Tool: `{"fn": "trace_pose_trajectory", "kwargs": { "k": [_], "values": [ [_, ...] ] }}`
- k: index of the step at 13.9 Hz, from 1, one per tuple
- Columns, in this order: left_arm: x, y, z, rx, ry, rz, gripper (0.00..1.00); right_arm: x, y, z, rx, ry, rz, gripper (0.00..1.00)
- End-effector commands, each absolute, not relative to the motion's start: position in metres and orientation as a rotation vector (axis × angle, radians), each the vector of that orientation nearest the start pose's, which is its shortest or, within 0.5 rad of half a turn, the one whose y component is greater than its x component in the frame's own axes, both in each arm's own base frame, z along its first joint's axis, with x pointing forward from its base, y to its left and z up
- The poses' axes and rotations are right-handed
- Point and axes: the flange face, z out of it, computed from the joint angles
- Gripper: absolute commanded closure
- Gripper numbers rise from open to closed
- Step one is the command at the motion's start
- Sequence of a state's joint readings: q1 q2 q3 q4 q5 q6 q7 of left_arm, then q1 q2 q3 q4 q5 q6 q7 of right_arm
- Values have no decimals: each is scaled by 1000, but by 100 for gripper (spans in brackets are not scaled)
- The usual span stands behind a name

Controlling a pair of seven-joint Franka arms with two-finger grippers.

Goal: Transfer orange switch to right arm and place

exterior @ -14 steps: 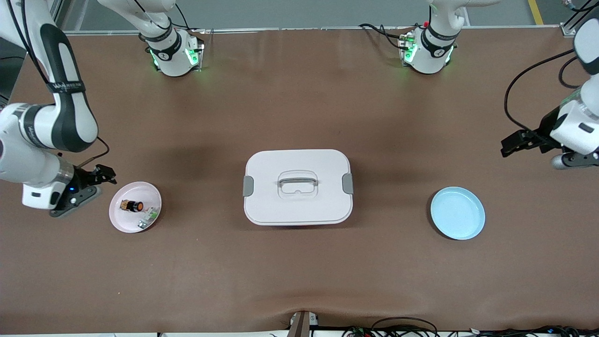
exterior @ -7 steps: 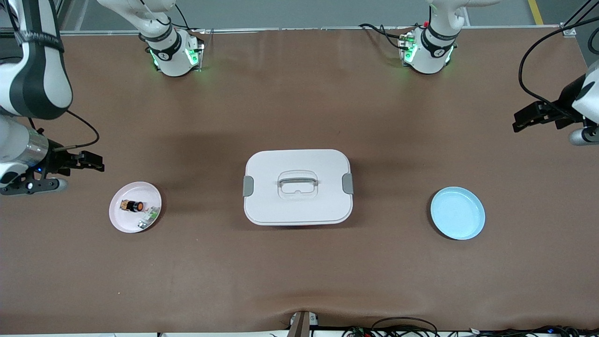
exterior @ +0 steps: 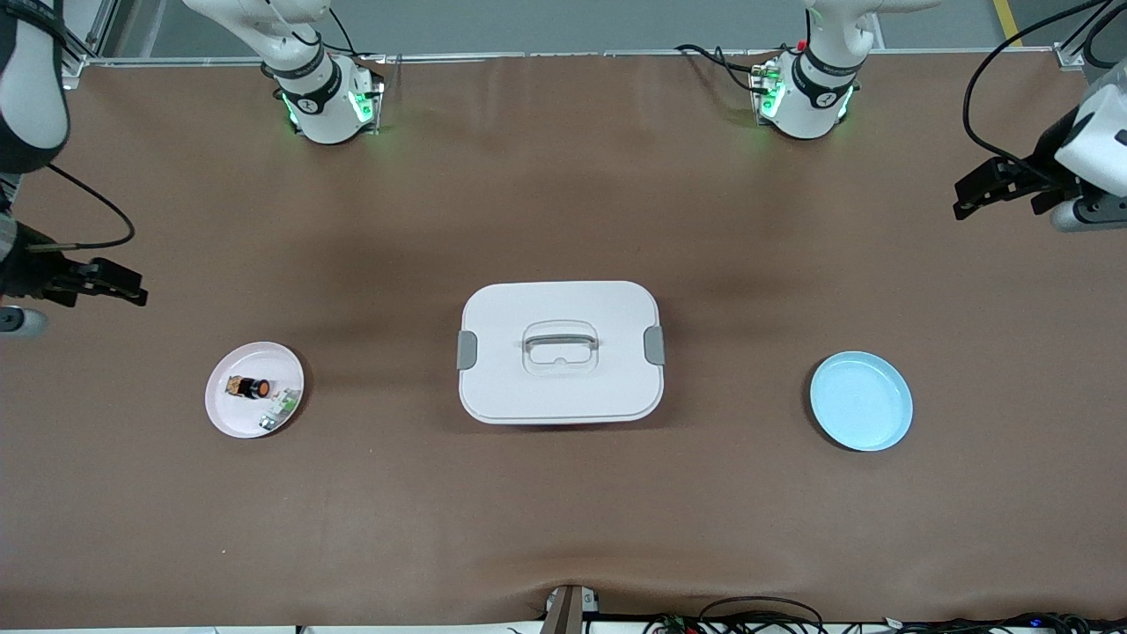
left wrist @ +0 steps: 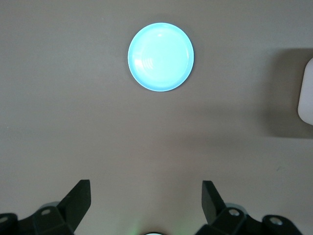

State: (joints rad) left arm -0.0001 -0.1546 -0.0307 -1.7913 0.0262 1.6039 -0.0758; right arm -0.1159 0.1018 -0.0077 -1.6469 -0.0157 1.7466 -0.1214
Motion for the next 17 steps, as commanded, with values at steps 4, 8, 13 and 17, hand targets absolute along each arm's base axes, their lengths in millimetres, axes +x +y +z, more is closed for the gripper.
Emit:
{"fn": "trace_pose_trajectory", "kwargs": {
  "k": [4,8,13,17],
  "values": [
    [496,-11,608,-3124,-53,9,0,589,-56,589,-3142,-12,-15,0],
    [504,-17,610,-3154,-46,-4,0,585,-52,591,-3072,168,19,0],
    [521,-14,615,-3152,-55,-43,0,584,-51,640,-3061,173,-76,0],
    [535,-16,611,-3146,-44,-36,0,577,-47,641,-3063,167,-9,0]
  ]
}}
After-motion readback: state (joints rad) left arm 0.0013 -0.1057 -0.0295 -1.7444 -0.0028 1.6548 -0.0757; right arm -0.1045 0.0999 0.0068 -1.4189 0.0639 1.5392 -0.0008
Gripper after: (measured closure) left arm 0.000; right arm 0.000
